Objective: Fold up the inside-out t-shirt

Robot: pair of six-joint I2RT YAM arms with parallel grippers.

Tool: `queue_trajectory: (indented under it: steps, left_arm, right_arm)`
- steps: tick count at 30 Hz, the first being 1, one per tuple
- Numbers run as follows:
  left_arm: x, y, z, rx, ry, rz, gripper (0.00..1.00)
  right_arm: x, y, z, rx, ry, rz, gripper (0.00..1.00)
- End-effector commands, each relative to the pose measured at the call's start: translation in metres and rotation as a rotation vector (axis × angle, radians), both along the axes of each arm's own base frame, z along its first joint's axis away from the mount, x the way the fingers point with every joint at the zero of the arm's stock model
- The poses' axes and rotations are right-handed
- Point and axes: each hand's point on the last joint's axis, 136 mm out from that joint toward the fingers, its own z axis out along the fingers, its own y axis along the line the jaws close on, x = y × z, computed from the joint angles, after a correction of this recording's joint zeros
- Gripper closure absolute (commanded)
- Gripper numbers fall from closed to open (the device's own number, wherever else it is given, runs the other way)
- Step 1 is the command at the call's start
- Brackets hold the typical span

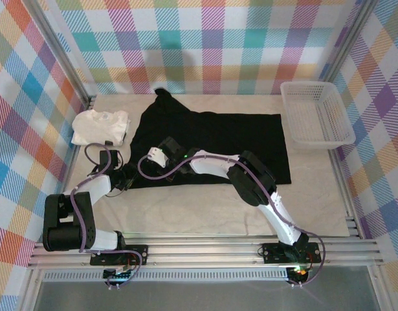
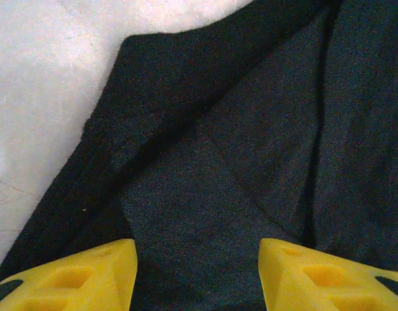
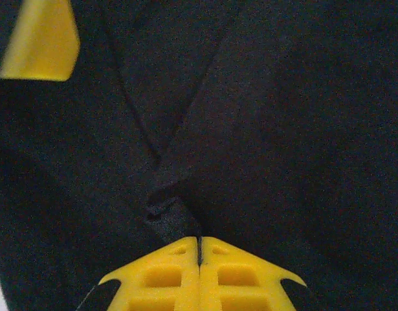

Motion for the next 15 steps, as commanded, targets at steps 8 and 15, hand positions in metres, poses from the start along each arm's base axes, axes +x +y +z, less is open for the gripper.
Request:
queue_trajectory:
  steps: [8,15]
  left_arm:
    - [0.0,0.003,0.03,0.006,-0.067,0.004,0.42]
    - [0.0,0.004,0.033,0.017,-0.074,0.0,0.41]
  right_arm:
    - [0.067,-0.042,0.063,0.328,0.236,-0.321,1.0]
    - [0.093,-0.059,0.047,0.364,0.393,-0.406,1.0]
